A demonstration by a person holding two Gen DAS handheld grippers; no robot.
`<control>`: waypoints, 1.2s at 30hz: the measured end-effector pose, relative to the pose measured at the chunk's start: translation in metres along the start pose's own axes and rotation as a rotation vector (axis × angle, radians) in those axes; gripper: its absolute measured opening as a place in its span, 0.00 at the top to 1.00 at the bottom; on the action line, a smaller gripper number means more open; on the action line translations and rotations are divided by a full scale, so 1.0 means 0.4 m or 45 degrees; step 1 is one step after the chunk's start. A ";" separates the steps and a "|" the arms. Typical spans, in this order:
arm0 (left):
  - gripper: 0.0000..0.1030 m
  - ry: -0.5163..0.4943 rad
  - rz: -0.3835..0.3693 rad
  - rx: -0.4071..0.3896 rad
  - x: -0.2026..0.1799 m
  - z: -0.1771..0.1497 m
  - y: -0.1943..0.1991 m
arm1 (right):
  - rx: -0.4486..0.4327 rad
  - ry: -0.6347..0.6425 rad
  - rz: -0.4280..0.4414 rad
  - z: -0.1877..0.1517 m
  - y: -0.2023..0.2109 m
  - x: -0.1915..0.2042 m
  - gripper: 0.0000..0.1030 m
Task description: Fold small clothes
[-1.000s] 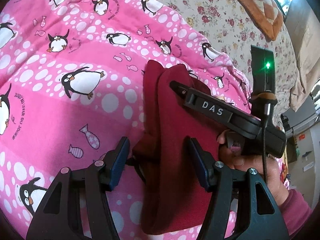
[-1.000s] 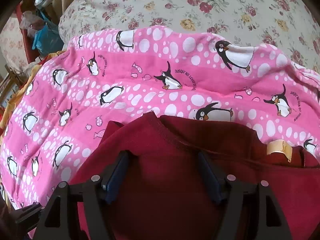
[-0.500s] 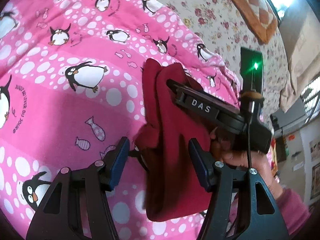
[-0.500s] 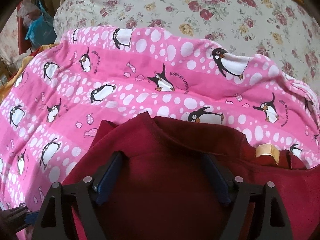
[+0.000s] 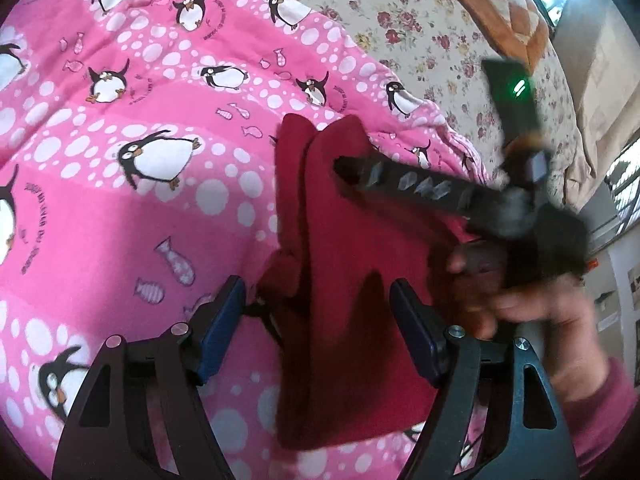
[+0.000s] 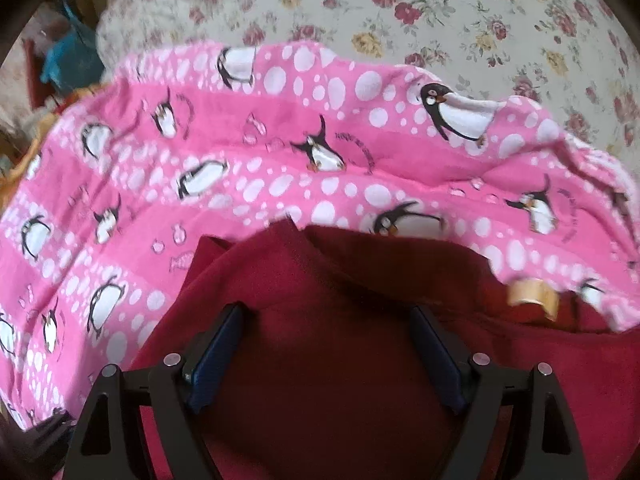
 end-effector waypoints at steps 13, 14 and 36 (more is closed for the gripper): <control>0.27 -0.025 0.085 -0.032 0.021 -0.014 0.029 | 0.214 0.215 0.019 0.030 -0.002 0.150 0.14; 0.27 -0.029 0.094 -0.029 0.021 -0.014 0.025 | 0.241 0.209 0.007 0.029 -0.025 0.155 0.14; 0.33 -0.074 0.042 -0.034 -0.008 0.018 -0.031 | 0.065 0.154 0.076 0.025 0.065 0.095 0.73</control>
Point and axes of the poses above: each gripper's, at about its wrist camera, not at the fingertips, and y roughly against the way its jaws point, x to its left, z to its top, the point moved 6 cm from there along -y, roughly the way its jaws point, and after that the axes turned 11 degrees about -z, right-handed, at the moved point
